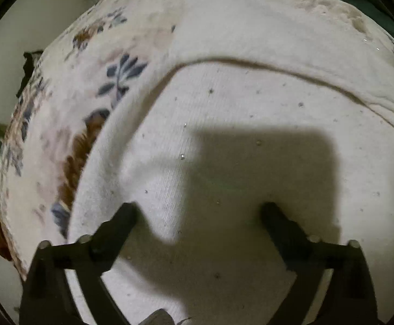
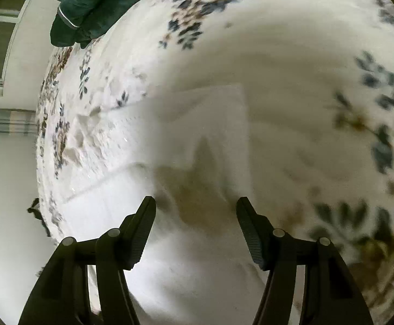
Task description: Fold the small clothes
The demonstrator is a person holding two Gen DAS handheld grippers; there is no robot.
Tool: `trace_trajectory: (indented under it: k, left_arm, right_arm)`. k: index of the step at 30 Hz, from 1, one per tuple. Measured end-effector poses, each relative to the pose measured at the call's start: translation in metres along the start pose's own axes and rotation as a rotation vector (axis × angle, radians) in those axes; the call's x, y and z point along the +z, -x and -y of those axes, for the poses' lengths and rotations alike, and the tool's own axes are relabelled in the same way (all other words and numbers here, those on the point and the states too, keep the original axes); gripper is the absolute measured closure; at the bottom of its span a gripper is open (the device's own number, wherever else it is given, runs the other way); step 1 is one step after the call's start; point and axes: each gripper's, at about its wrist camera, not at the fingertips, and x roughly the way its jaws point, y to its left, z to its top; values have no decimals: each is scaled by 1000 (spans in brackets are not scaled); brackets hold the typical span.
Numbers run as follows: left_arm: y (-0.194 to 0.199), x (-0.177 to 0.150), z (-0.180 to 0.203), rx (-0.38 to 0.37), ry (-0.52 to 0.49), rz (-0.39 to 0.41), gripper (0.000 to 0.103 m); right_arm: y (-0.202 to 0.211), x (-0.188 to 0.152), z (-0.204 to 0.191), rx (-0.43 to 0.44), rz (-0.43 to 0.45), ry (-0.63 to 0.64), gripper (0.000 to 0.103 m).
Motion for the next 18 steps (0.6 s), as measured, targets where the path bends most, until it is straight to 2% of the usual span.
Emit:
trace_trajectory:
  k: [1,2,3,5,6,7,8,9,10,11,12,14,15,16,17,18]
  left_arm:
    - [-5,1,-3,-18,28,-5,0]
    - [-8,1,-7,-52,63,-5,0]
    - [-11,0,-12,-74,92,0,0]
    - [-11,-1,-15,-92,140,25,0]
    - [-10,-2,-14,-88,151,38,0]
    - [-9,-2,-13,-81,158,45,0]
    - [-8,-3,-13,-75,161,54,0]
    - [-7,-5,-14,-74,153,57,0]
    - [-6,-5,-12,-75,134,50,0]
    - [-6,-7,-12,-81,120,38,0]
    - [-3,-5,-13,-90,104,21,0]
    - [6,-4,-16,-118,82,-8,0]
    - [12,-4,-18,-127,74,-15,0]
    - [22,-5,-21,-142,67,-6,0]
    - [29,-3,-26,-156,62,7,0]
    - [40,-5,-27,-164,47,24,0]
  right_arm:
    - [1,4,-7,25,29,24,79]
    - [5,1,-14,21,59,54,97]
    - [14,-1,-26,-3,105,113,98]
    - [37,-10,-46,-8,212,247,98]
    - [44,-15,-51,-62,248,299,98]
    - [41,-16,-53,-123,244,322,97]
    - [32,-16,-49,-186,195,330,96]
    - [17,-16,-40,-233,95,314,90]
    - [5,-16,-29,-270,5,278,89]
    - [1,-19,-18,-298,-45,237,89]
    - [5,-25,-9,-310,-47,197,89]
    - [28,-40,3,-258,-9,106,89]
    - [38,-47,9,-219,-2,64,83]
    - [50,-55,14,-174,8,16,70]
    - [64,-64,20,-129,24,-33,63]
    - [73,-69,25,-103,34,-59,49]
